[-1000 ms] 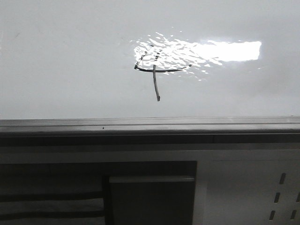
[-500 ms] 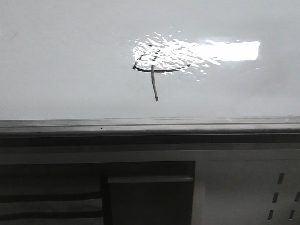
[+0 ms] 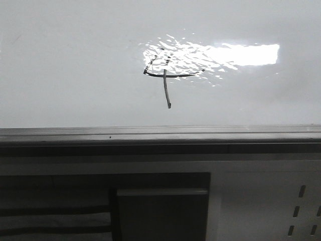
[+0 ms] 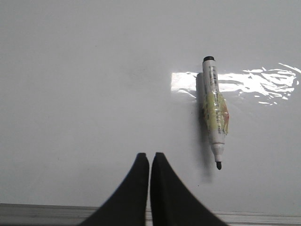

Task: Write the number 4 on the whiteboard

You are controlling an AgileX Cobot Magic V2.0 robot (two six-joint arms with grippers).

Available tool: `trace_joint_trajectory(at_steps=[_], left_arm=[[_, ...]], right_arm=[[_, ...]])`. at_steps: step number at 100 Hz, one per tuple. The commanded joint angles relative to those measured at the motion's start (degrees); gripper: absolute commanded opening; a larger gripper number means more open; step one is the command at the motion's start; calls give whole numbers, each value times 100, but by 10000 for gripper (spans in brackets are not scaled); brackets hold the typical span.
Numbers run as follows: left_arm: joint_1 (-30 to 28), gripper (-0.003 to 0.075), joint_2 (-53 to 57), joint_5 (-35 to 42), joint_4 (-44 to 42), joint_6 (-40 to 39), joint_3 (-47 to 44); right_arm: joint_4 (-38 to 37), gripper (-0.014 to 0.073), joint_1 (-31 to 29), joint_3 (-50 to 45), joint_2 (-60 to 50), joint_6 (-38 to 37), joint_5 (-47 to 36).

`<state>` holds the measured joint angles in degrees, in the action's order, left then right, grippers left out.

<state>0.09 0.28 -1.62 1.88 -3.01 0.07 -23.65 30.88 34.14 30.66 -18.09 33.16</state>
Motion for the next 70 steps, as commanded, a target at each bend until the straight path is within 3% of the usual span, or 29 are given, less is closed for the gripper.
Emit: trace_joint_trajectory(at_steps=[1, 35, 55, 70], left_arm=[[0, -20, 159, 471, 56, -68, -150], [0, -20, 159, 471, 56, -68, -150], [0, -20, 159, 471, 56, -68, -150], [0, -20, 159, 471, 56, -68, -150]], right_arm=[[-173, -69, -25, 145, 14, 19, -367], [-163, -69, -171, -83, -245, 19, -527], [669, -69, -1806, -1351, -1342, 19, -2411], [837, -69, -2666, -2172, -2267, 19, -2678]])
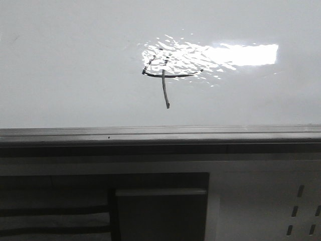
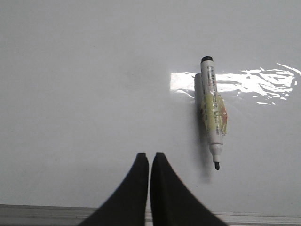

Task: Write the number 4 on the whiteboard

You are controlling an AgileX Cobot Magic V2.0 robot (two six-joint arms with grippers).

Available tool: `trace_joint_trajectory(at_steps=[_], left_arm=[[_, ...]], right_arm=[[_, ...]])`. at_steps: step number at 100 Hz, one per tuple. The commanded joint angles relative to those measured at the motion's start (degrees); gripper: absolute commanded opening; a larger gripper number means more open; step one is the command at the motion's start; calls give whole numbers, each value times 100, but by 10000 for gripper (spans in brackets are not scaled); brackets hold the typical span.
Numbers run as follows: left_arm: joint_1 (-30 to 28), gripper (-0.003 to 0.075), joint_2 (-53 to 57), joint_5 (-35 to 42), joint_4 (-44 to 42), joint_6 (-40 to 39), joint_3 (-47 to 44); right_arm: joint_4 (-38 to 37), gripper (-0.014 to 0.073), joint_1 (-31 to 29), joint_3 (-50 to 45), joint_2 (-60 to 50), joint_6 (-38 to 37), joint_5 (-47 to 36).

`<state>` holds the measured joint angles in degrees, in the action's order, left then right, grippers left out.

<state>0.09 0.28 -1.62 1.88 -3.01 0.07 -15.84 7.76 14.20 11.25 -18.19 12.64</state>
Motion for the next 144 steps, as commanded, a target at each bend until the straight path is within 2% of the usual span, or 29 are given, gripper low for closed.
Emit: trace_joint_trajectory(at_steps=[1, 19, 32, 39, 59, 64, 67, 74, 81, 144], left_arm=[[0, -20, 159, 471, 56, -68, -150], [0, -20, 159, 471, 56, -68, -150], [0, -20, 159, 471, 56, -68, -150], [0, -20, 159, 471, 56, -68, -150], [0, -20, 159, 471, 56, -68, -150], [0, -20, 159, 471, 56, -68, -150], [0, -20, 159, 471, 56, -68, -150], [0, -20, 159, 471, 56, -68, -150], [0, -20, 159, 471, 56, -68, -150], [0, -20, 159, 471, 56, -68, -150]], right_arm=[[56, -69, -401, -242, -357, 29, -626], [70, -69, -583, -1006, -1032, 29, -1068], [70, -69, -583, -1615, -1287, 29, -1886], [70, -69, -583, -1510, -1301, 29, -1494], [70, -69, -583, -1559, -1290, 29, -1726], [261, -69, -583, -1595, -1290, 101, -1757], [504, -69, -583, -1595, -1290, 249, -1756], [1311, -69, -583, -1595, -1290, 1234, -1688], [1621, -69, -583, -1595, -1301, 1899, -1730], [1584, -69, -591, -1595, -1301, 1913, -1724]])
